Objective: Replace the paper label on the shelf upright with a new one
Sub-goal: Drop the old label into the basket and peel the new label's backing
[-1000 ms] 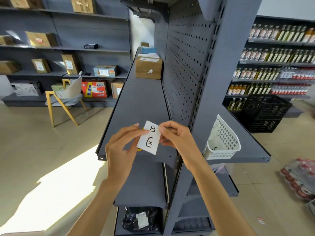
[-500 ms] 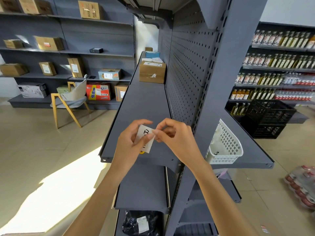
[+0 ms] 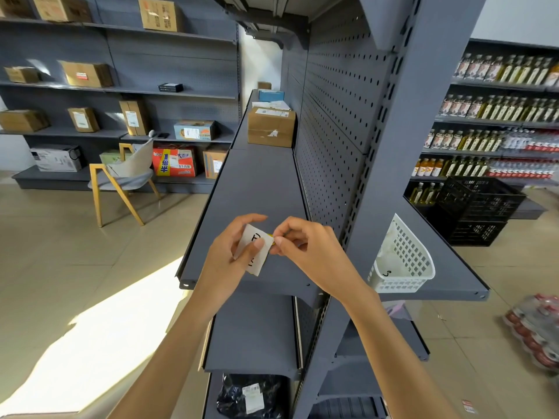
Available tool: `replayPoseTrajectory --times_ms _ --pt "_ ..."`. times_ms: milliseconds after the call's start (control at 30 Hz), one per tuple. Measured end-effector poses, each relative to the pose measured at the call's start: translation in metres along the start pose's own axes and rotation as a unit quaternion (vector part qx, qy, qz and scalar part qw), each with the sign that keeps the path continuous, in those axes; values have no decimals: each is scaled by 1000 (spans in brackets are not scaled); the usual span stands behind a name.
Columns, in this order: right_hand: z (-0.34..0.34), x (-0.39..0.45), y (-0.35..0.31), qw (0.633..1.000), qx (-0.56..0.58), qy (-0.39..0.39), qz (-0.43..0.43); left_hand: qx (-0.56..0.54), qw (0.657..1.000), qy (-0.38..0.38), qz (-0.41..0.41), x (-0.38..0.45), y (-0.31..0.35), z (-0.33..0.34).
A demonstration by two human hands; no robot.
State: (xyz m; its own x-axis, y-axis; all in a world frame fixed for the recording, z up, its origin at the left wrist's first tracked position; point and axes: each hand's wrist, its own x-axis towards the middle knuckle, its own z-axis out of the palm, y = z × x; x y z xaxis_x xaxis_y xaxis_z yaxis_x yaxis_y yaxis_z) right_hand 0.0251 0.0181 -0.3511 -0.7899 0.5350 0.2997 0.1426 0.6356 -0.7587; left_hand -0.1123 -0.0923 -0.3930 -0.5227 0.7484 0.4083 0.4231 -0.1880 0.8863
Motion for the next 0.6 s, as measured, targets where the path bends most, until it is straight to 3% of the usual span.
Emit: replayPoseTrajectory --times_ms 133,267,367,600 --pt "1 2 0 1000 0 12 11 3 998 59 -7 -1 2 3" --pt "4 2 0 998 35 37 31 179 974 116 75 2 0 7" --pt "6 3 0 999 29 35 25 318 932 82 154 5 -7 9" --pt "8 4 4 996 -39 82 25 433 885 43 165 7 -3 7"
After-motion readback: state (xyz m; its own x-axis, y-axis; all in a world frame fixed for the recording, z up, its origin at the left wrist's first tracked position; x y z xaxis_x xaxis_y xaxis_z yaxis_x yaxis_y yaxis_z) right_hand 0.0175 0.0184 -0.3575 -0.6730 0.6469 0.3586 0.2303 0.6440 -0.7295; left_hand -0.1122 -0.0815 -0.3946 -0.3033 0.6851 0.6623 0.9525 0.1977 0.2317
